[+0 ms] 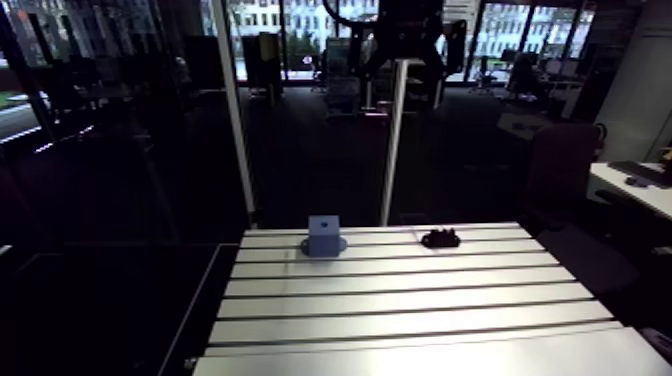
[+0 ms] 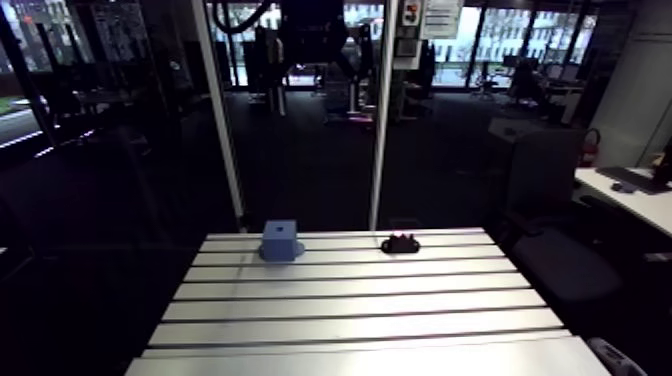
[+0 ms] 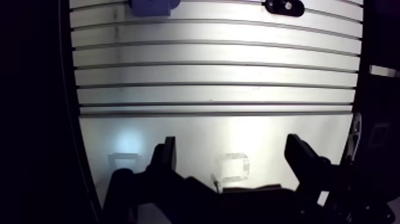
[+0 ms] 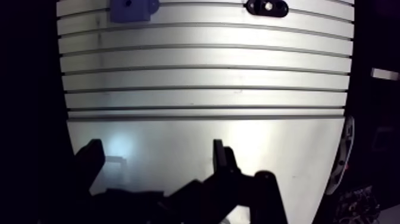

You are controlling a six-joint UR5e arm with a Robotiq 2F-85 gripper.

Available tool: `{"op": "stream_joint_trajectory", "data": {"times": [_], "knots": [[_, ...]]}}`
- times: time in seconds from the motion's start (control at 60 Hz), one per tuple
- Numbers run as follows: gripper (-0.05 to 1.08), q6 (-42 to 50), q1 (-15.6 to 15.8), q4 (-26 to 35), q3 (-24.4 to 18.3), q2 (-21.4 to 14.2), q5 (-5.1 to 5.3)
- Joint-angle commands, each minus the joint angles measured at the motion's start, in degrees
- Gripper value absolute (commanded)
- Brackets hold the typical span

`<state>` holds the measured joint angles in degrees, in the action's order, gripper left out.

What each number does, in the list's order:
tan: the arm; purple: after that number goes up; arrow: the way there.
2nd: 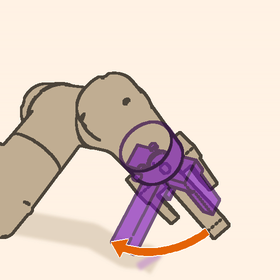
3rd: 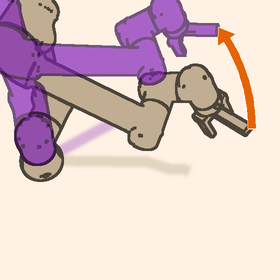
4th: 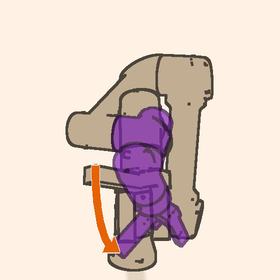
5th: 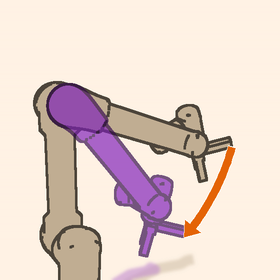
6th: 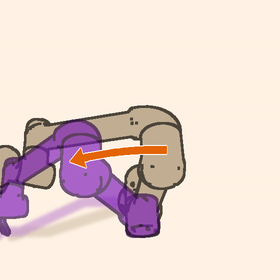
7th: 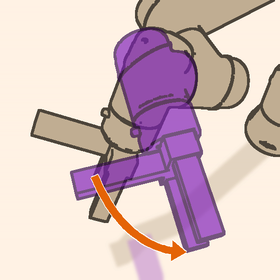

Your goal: Pick up the M10 bolt and insert it into the hex recess until seated.

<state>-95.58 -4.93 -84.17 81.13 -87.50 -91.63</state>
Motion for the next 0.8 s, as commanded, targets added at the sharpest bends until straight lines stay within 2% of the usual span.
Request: {"op": "stream_joint_trajectory", "data": {"times": [0.017,0.417,0.683,0.8], "knots": [[0.01,-0.1,0.2,-0.5,0.7,0.1,0.09],[0.01,-0.5,0.3,-2.8,1.2,0.2,-0.08],[0.01,-4.3,-0.7,-12.0,4.2,1.3,-0.43],[0.01,-7.7,-3.7,-15.6,6.8,3.4,-0.36]]}}
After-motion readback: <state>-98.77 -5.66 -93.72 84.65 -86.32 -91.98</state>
